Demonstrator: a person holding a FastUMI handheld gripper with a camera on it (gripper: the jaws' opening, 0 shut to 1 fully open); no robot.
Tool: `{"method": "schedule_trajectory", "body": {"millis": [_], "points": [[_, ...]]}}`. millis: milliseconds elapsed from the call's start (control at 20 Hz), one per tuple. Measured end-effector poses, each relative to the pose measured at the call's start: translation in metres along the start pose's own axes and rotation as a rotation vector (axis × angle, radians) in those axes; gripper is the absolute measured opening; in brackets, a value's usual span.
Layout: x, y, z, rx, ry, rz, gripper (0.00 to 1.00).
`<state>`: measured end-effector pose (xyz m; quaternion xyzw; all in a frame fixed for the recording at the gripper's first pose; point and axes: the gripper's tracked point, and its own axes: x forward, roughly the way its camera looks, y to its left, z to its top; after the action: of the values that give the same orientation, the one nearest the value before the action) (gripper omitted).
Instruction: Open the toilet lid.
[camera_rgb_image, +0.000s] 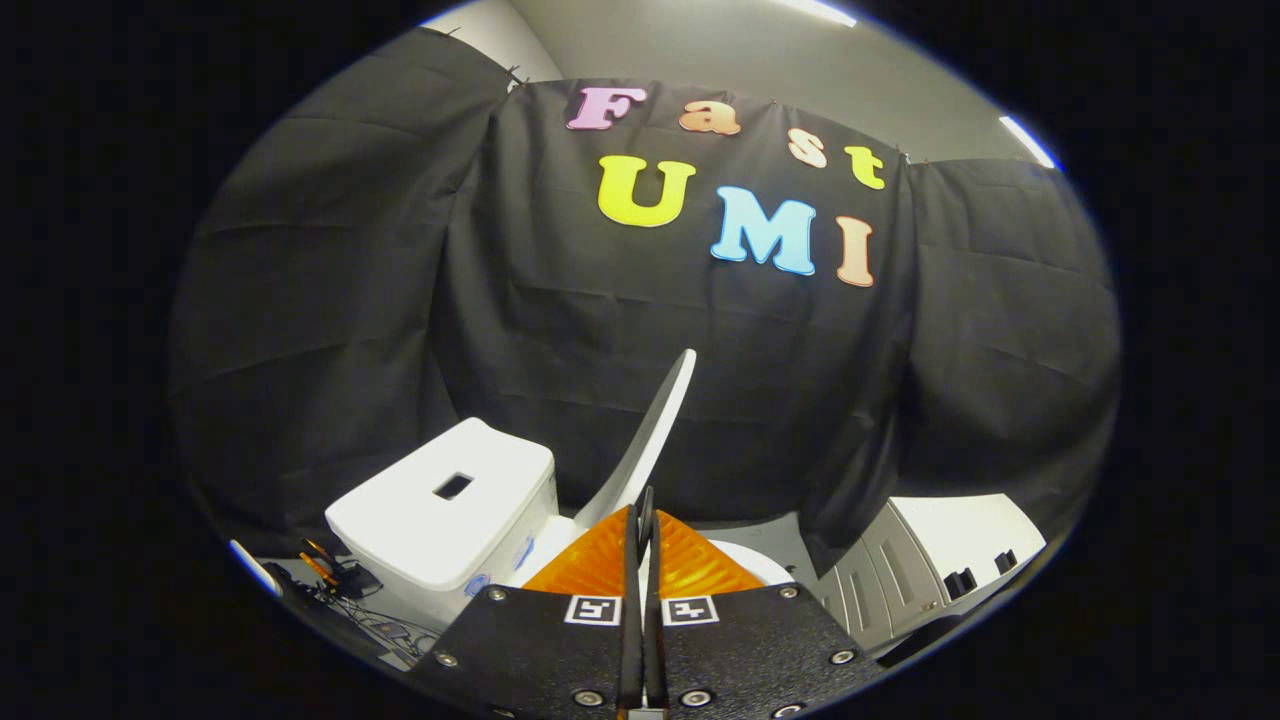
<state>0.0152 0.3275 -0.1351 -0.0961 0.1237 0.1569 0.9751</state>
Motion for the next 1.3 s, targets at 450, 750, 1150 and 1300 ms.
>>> {"method": "schedule_trajectory", "body": {"millis": [450,750,1150,1300], "points": [[0.000,0.035,0.020,0.038,-0.025,0.060,0.01],[0.003,0.065,0.028,0.082,-0.028,0.116,0.01],[0.004,0.106,0.033,0.064,-0.030,0.183,0.01],[0.006,0.119,0.033,0.069,-0.030,0.213,0.01]]}}
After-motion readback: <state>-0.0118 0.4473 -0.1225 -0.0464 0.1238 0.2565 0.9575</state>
